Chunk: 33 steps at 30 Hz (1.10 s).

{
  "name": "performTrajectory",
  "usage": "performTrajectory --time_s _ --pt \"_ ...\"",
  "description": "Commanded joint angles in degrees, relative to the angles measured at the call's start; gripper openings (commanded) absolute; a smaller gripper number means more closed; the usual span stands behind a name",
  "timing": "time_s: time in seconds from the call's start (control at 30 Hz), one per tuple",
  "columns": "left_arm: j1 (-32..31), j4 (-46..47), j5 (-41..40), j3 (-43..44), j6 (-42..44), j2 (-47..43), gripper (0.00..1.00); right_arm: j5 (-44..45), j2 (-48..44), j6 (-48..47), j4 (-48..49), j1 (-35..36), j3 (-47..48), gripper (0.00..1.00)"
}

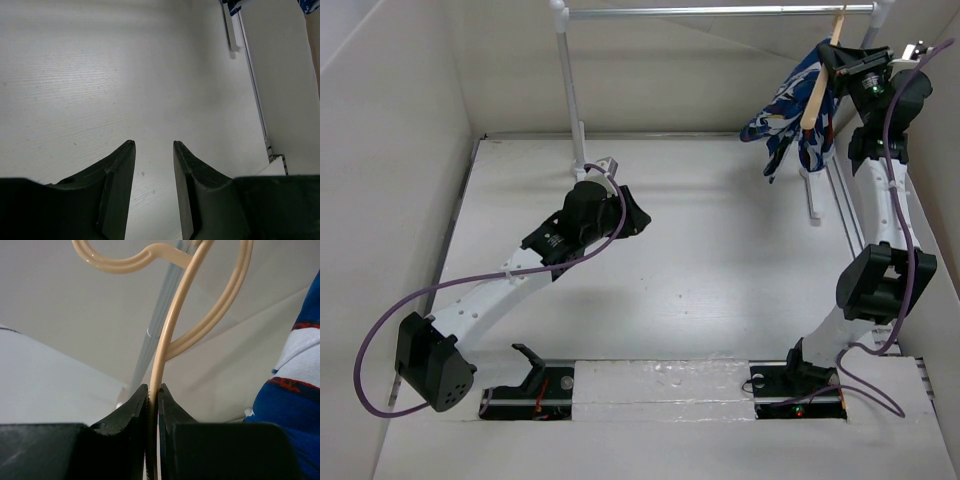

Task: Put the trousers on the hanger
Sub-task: Place the hanger at the clothesline, then reset both arms

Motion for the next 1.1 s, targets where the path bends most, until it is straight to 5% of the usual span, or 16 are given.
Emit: performTrajectory --time_s 0.0,0.53,0.73,0.93,0.97,1.07 --pt "0.09 0.64 0.62 1.46 0.70 -1.47 0.33 6.02 -1.26 -1.67 5.92 0.47 7.98 0.00" --pt "0.09 -1.29 -0.96 0.85 1.84 -3.22 0.34 8.66 -5.64 -4.74 3.46 -2.08 -7.31 0.00" --pt "0.09 -2.52 -1.31 2.78 2.19 -1.82 0.37 7.08 -8.80 -13.08 -2.40 -6.03 -5.74 0.55" --pt "0.09 -5.33 -1.84 9.10 2.99 0.90 0.49 -1.78 -6.44 -22.93 -12.36 -12.89 7.35 0.69" --pt "0.09 -5.77 -1.75 10.33 2.81 1.34 0.49 -4.58 -6.18 -23.81 -12.54 -12.89 9.10 1.00" --pt "0.62 -8.14 -2.01 17.08 2.20 3.71 0.51 -11.60 -6.96 -28.81 -12.63 -13.42 10.35 1.00"
